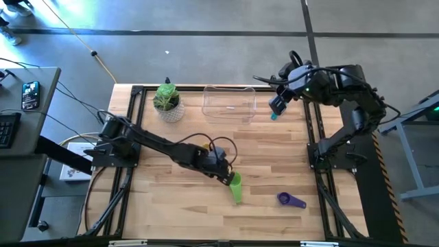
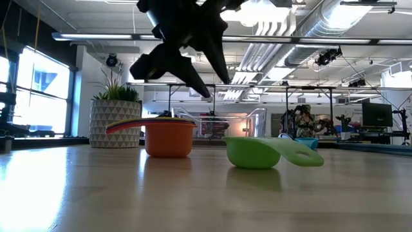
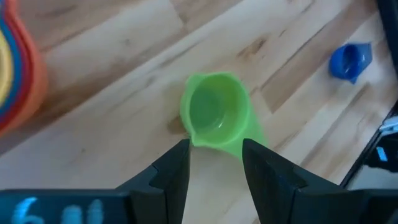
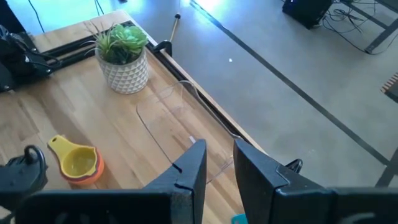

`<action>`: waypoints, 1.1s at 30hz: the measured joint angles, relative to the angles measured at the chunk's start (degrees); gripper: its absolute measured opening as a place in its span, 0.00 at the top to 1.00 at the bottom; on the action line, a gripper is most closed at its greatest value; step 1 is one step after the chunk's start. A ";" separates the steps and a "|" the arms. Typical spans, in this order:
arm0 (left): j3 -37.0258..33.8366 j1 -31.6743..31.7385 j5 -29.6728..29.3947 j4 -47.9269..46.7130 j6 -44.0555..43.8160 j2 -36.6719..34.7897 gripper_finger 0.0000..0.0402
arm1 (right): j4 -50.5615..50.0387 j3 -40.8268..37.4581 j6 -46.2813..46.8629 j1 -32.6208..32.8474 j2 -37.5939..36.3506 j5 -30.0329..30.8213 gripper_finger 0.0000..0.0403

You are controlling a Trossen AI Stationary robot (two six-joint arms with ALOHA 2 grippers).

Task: Nest measuring cups in basket
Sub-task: Stack the green measuring cup on top of the yellow measuring cup

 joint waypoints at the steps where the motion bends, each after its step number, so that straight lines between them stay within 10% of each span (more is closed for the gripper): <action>1: -0.02 -0.07 0.53 0.75 -0.01 0.38 0.66 | 0.02 -0.02 -0.03 -0.01 0.00 0.00 0.82; 33: -0.02 1.03 2.43 9.21 0.58 10.76 0.66 | 0.00 -0.02 -0.55 -0.01 0.04 -1.37 0.82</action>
